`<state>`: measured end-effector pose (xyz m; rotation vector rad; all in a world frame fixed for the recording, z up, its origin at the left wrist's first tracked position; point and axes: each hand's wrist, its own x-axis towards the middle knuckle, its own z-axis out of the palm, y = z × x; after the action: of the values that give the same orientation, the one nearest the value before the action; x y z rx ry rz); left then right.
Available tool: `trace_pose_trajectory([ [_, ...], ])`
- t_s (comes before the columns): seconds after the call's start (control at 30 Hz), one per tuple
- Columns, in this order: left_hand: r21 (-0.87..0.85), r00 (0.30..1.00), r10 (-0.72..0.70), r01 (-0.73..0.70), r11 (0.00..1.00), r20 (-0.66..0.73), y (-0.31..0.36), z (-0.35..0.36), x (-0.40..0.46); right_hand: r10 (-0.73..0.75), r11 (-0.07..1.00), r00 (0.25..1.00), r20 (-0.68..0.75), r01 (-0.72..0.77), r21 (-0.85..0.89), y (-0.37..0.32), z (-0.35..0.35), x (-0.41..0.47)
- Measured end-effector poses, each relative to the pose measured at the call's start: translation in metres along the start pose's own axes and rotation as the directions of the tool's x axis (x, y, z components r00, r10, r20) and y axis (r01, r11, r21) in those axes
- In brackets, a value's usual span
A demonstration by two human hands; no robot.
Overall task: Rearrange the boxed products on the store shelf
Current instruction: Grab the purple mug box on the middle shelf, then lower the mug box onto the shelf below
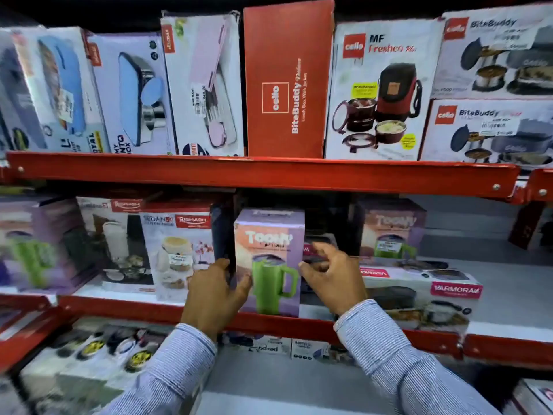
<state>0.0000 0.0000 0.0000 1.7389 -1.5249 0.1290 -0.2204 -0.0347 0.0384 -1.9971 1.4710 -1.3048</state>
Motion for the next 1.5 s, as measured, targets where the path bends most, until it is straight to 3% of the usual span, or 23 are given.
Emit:
trace_pose_trajectory([
  [0.1, 0.009, 0.999, 0.01, -0.01, 1.0, 0.041, -0.005, 0.014, 0.007, 0.022, 1.0, 0.998, 0.063, -0.023, 0.017, 0.01, 0.013, 0.004],
  [0.2, -0.116, 0.993, -0.033, 0.046, 0.992, 0.111, -0.005, 0.025, 0.008, 0.096, 0.983, 0.986, 0.14, -0.116, 0.141, 0.016, 0.024, 0.003],
  [0.37, -0.413, 1.0, 0.007, -0.006, 0.911, 0.0, -0.004, 0.023, -0.005, 0.055, 0.947, 0.993, 0.104, -0.085, 0.31, 0.022, 0.024, -0.009],
  [0.6, -0.498, 0.975, 0.055, -0.159, 0.852, -0.216, 0.015, -0.003, -0.044, -0.139, 0.901, 0.986, -0.095, 0.166, 0.401, 0.013, -0.005, -0.054],
  [0.73, -0.453, 0.94, 0.121, -0.263, 0.852, -0.318, 0.024, -0.015, -0.08, -0.298, 0.888, 0.926, -0.231, 0.358, 0.29, 0.023, -0.027, -0.087],
  [0.87, -0.393, 0.909, 0.222, -0.359, 0.846, -0.353, 0.019, -0.006, -0.122, -0.339, 0.889, 0.909, -0.244, 0.394, 0.232, 0.046, -0.039, -0.131],
  [1.03, -0.481, 0.974, 0.181, -0.226, 0.847, -0.138, -0.002, 0.04, -0.179, -0.279, 0.928, 0.952, -0.127, 0.301, 0.217, 0.093, -0.032, -0.175],
  [1.2, -0.518, 0.987, 0.079, 0.005, 0.855, 0.141, -0.019, 0.097, -0.212, -0.069, 0.951, 0.995, 0.066, 0.046, 0.305, 0.143, -0.007, -0.198],
  [1.37, -0.491, 0.912, -0.038, 0.254, 0.833, 0.408, -0.036, 0.163, -0.224, 0.24, 0.922, 0.941, 0.238, -0.298, 0.249, 0.196, 0.028, -0.2],
  [1.5, -0.381, 0.827, -0.064, 0.325, 0.866, 0.559, -0.047, 0.194, -0.227, 0.418, 0.864, 0.866, 0.274, -0.472, 0.174, 0.226, 0.049, -0.203],
])
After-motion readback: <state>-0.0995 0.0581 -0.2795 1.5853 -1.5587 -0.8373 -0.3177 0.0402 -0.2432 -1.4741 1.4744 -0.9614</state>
